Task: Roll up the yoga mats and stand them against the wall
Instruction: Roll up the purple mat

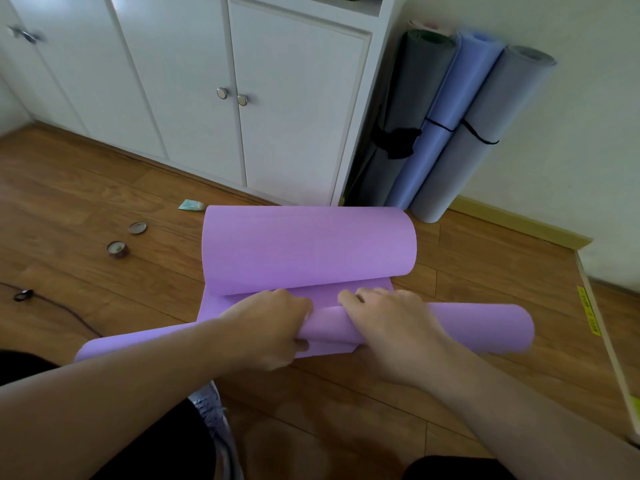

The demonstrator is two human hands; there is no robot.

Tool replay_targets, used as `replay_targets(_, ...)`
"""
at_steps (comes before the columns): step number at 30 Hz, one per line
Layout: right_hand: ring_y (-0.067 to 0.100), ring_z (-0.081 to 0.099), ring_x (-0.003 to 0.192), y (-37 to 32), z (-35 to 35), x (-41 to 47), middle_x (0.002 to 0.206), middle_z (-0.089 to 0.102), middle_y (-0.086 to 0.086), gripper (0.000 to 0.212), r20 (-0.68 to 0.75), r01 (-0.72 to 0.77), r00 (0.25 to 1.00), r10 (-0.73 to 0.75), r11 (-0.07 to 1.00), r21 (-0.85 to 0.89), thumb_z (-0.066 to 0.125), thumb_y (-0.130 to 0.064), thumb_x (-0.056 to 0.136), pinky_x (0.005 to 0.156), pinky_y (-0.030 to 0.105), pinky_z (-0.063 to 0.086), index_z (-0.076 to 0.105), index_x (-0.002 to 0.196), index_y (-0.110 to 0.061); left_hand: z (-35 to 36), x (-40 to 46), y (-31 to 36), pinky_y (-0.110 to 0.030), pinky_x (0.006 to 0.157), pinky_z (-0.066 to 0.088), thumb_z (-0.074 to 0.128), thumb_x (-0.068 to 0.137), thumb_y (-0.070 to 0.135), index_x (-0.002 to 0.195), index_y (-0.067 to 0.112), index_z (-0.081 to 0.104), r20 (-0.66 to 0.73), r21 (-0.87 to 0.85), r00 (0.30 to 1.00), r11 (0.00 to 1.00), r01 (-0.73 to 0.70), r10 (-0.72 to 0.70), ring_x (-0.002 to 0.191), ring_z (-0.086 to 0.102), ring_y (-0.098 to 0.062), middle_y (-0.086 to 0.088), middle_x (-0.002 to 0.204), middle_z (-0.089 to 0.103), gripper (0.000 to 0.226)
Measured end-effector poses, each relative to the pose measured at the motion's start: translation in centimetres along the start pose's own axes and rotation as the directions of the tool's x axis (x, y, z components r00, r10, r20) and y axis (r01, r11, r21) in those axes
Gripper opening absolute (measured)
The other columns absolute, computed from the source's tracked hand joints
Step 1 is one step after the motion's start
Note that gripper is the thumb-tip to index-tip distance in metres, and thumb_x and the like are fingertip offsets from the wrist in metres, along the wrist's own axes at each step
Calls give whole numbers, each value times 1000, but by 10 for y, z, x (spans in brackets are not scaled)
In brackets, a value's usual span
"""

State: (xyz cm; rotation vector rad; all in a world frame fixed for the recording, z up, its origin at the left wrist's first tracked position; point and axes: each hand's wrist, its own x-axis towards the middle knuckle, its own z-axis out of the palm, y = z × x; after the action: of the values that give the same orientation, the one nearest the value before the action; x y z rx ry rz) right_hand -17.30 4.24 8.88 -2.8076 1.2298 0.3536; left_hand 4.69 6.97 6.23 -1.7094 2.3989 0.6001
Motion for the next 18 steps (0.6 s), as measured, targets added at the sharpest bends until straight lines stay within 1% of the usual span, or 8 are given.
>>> replay_targets(3, 33, 64, 109, -5, 7, -1, 116, 63, 3, 52, 16, -29, 999, 29, 1000, 6, 71, -30, 90, 70, 37, 34, 39, 130, -21, -3, 0, 0, -37, 75, 48, 68, 88, 53, 100, 28, 54, 26, -19, 1000, 1000, -14, 14, 99, 66, -30, -3, 108, 69, 31)
replay_targets(5, 35, 65, 107, -2, 10, 0, 115, 63, 5, 46, 62, -19, 998, 16, 999, 43, 69, -27, 93, 69, 38, 35, 36, 124, -21, -2, -1, 2, -37, 76, 49, 67, 86, 59, 98, 30, 53, 10, 5, 1000, 1000, -6, 6, 103, 66, -28, 1, 110, 67, 34)
replay_targets(8, 37, 64, 102, 6, 9, 3, 111, 63, 8, 38, 120, -28, 993, 16, 995, 99, 67, -23, 94, 69, 41, 42, 31, 107, -23, -2, -4, 11, -34, 73, 39, 66, 85, 68, 114, 30, 52, -60, 112, 997, 992, 56, -50, 114, 63, -23, 7, 121, 61, 50)
replay_targets(10, 36, 62, 100, 12, 7, 5, 109, 62, 9, 40, 143, -48, 989, 27, 988, 145, 68, -31, 96, 72, 43, 47, 29, 101, -24, -3, -6, 17, -35, 72, 36, 69, 86, 62, 122, 26, 46, -112, 145, 992, 986, 80, -64, 118, 62, -24, 6, 124, 59, 56)
replay_targets(12, 33, 60, 99, 14, 4, 7, 107, 60, 5, 39, 156, -58, 987, 30, 983, 177, 70, -36, 96, 74, 43, 49, 32, 100, -25, 0, -7, 18, -35, 73, 43, 69, 90, 48, 118, 23, 42, -133, 120, 990, 991, 64, -48, 114, 63, -26, 4, 122, 61, 47)
replay_targets(13, 32, 60, 99, 14, 2, 7, 108, 60, 2, 39, 142, -57, 989, 32, 982, 180, 71, -37, 95, 73, 42, 48, 33, 100, -26, 2, -6, 17, -38, 75, 48, 67, 91, 41, 116, 22, 41, -132, 104, 990, 993, 56, -42, 111, 65, -27, 3, 120, 63, 41)
replay_targets(15, 30, 61, 102, 10, -1, 6, 112, 61, -2, 42, 55, -48, 998, 40, 987, 151, 73, -40, 91, 70, 39, 40, 35, 104, -28, 1, -3, 11, -39, 78, 51, 66, 91, 35, 114, 21, 43, -120, 92, 992, 994, 56, -44, 106, 66, -28, 1, 118, 65, 35)
replay_targets(18, 28, 63, 107, 1, 1, 3, 116, 62, -2, 57, -78, -34, 996, 36, 999, 30, 80, -43, 82, 72, 37, 34, 44, 123, -25, -7, 0, 6, -37, 75, 44, 64, 93, 42, 112, 22, 47, -83, 51, 994, 996, 70, -65, 106, 66, -30, -2, 118, 65, 33)
